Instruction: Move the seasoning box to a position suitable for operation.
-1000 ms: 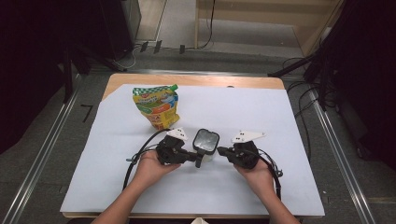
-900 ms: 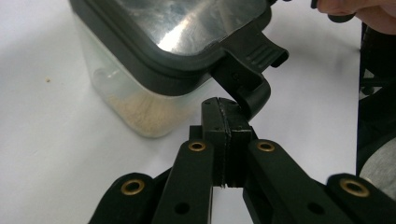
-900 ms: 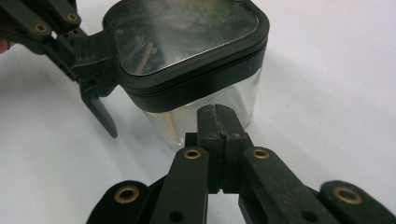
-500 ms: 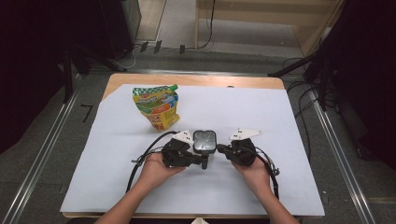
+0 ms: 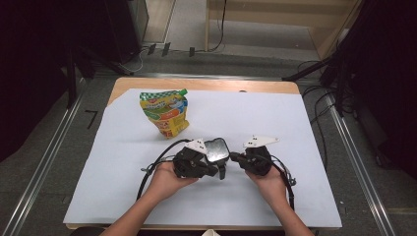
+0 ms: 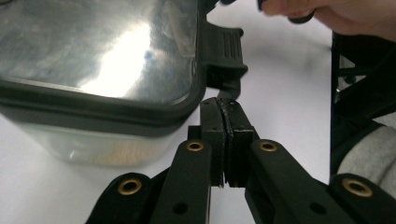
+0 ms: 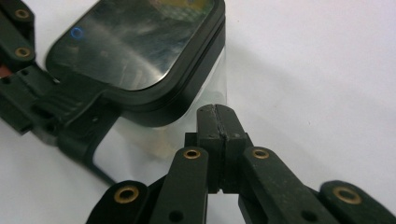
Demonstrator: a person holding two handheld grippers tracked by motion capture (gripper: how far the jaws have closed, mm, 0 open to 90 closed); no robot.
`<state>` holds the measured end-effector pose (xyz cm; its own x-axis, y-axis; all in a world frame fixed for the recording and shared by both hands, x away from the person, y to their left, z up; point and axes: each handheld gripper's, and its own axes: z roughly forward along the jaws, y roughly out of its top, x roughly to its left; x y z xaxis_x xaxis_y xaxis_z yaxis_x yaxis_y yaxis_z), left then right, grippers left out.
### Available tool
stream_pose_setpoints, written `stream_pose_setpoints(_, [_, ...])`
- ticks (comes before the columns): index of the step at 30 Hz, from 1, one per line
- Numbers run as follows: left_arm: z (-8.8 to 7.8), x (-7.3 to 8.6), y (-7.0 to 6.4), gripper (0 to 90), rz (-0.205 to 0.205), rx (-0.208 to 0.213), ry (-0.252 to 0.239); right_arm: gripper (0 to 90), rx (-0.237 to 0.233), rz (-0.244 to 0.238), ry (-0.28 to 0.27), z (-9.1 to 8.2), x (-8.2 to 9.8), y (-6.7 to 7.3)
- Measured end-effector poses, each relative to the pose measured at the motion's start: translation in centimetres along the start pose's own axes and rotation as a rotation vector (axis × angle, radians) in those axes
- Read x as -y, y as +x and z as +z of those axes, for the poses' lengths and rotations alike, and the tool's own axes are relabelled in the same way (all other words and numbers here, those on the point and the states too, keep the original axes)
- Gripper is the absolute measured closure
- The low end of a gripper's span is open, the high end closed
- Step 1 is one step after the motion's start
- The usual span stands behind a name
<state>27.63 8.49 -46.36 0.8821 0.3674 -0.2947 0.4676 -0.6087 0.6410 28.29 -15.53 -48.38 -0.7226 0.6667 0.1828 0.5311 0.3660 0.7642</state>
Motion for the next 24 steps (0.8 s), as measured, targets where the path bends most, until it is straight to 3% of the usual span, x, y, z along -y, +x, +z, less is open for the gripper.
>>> stream_pose_setpoints(4, [-1.0, 0.2, 0.2, 84.3, 0.002, 0.018, 0.02, 90.0, -0.013, 0.005, -0.005, -1.1, 0.2, 0.5])
stream_pose_setpoints(9, [-2.6, 0.6, 0.6, 80.6, 0.002, 0.002, -0.002, 90.0, -0.016, 0.012, -0.008, -2.5, 0.5, 1.2])
stream_pose_setpoints(13, [-3.5, 0.8, 1.2, 73.3, -0.022, -0.003, -0.018, 90.0, -0.019, -0.002, -0.017, -3.2, 0.7, 2.0])
stream_pose_setpoints(18, [-3.9, 1.1, 2.0, 64.1, -0.046, -0.006, -0.03, 90.0, -0.037, -0.021, 0.0, -3.2, 1.3, 3.4])
stream_pose_setpoints(24, [-4.1, 1.3, 2.4, 57.4, -0.041, -0.012, -0.045, 90.0, -0.077, -0.057, 0.025, -2.5, 1.6, 5.1])
